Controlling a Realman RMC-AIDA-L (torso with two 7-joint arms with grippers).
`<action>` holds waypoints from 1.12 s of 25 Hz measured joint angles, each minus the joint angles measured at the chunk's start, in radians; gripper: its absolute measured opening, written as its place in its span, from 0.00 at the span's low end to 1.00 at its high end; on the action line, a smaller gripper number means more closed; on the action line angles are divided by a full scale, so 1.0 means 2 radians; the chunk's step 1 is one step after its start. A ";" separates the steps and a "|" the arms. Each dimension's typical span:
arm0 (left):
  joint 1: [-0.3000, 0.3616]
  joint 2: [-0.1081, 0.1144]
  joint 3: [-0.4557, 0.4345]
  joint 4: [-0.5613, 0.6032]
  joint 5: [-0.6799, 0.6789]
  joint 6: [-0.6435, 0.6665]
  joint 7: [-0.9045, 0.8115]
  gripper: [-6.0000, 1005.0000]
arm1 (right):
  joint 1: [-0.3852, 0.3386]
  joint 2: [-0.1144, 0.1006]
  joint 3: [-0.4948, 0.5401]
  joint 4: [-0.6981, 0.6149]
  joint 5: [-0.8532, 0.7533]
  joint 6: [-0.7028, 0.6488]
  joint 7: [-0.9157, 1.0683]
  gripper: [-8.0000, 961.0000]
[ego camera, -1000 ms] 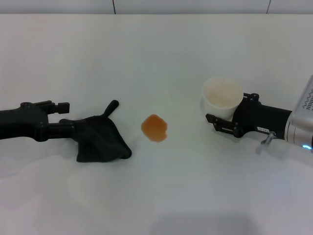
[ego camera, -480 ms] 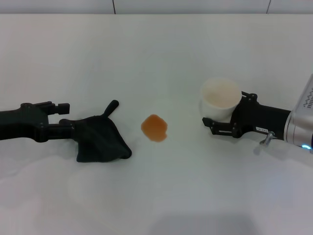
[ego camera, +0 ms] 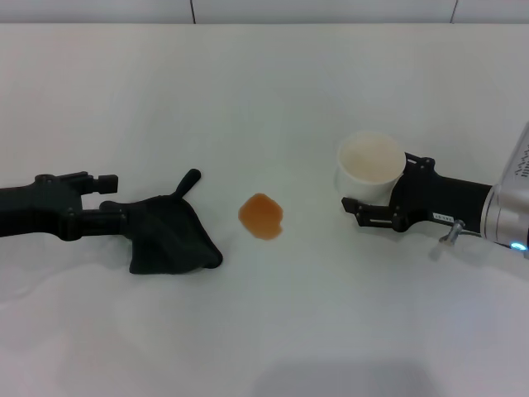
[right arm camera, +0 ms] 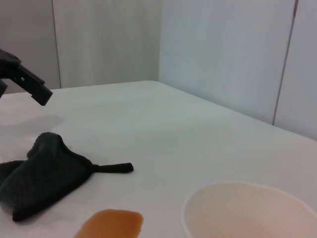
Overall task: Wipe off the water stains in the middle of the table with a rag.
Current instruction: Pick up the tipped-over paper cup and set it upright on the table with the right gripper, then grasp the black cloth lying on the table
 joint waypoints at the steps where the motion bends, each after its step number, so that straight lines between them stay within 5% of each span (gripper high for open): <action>1: 0.000 0.000 0.000 0.000 0.000 0.000 0.000 0.85 | -0.001 -0.001 0.000 0.000 0.000 0.001 0.002 0.90; 11: 0.000 0.002 -0.001 0.000 0.002 0.000 -0.003 0.84 | -0.010 -0.006 0.004 -0.021 -0.045 0.003 0.048 0.90; 19: 0.000 0.002 -0.001 0.000 0.002 -0.003 -0.004 0.84 | -0.075 -0.014 0.007 -0.134 -0.098 0.000 0.098 0.90; 28: 0.000 0.003 -0.001 0.000 0.002 -0.003 -0.004 0.84 | -0.093 -0.018 0.042 -0.174 -0.171 -0.016 0.168 0.90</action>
